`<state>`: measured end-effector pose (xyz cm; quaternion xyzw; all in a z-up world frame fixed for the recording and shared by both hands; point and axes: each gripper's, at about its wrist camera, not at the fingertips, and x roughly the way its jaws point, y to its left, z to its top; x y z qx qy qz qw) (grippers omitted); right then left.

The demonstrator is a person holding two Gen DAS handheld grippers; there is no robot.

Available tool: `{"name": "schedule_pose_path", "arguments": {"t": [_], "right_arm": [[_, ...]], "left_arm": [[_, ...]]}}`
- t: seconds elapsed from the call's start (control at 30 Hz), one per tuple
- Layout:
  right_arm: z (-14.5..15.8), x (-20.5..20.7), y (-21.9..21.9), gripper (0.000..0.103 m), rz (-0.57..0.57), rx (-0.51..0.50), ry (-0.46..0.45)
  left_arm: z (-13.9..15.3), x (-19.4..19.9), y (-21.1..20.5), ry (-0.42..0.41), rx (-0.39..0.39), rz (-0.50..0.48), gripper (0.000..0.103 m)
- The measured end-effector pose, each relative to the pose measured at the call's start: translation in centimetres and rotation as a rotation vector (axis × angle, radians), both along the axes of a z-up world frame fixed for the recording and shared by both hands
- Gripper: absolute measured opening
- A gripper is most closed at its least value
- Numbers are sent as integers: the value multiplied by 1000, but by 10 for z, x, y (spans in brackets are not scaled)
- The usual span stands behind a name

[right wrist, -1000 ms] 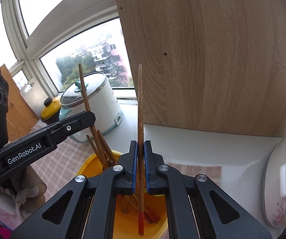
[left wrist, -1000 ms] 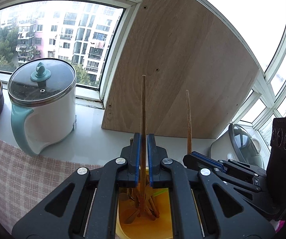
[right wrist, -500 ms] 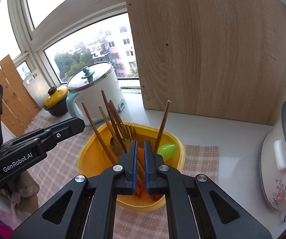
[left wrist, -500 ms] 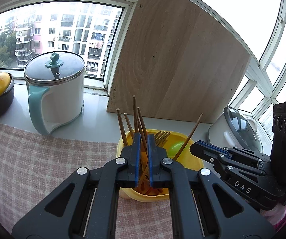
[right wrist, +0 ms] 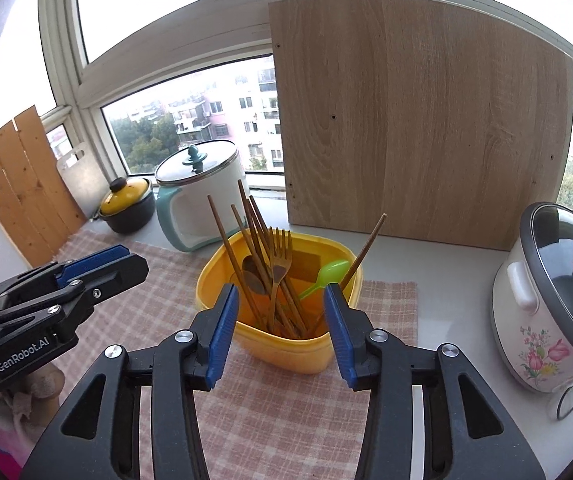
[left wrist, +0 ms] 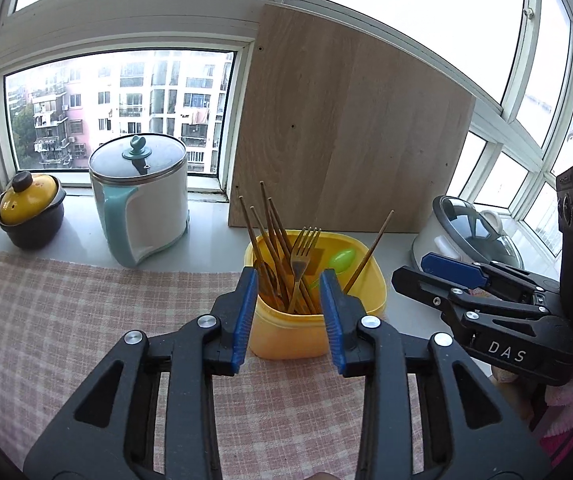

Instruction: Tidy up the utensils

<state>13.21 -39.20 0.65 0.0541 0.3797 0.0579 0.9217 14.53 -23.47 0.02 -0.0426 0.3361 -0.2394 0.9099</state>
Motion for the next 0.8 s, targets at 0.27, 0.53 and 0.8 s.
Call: {"name": "schedule_pose_path", "arguments": {"t": [0.27, 0.53, 0.8], "right_arm": [[20, -31, 6, 78, -49, -32, -68], [27, -50, 19, 83, -97, -94, -96], [26, -59, 22, 83, -119, -107, -89]], "left_arm": [[14, -36, 15, -63, 23, 15, 82], [17, -57, 19, -78, 100, 37, 101], [16, -65, 21, -68, 120, 57, 101]]}}
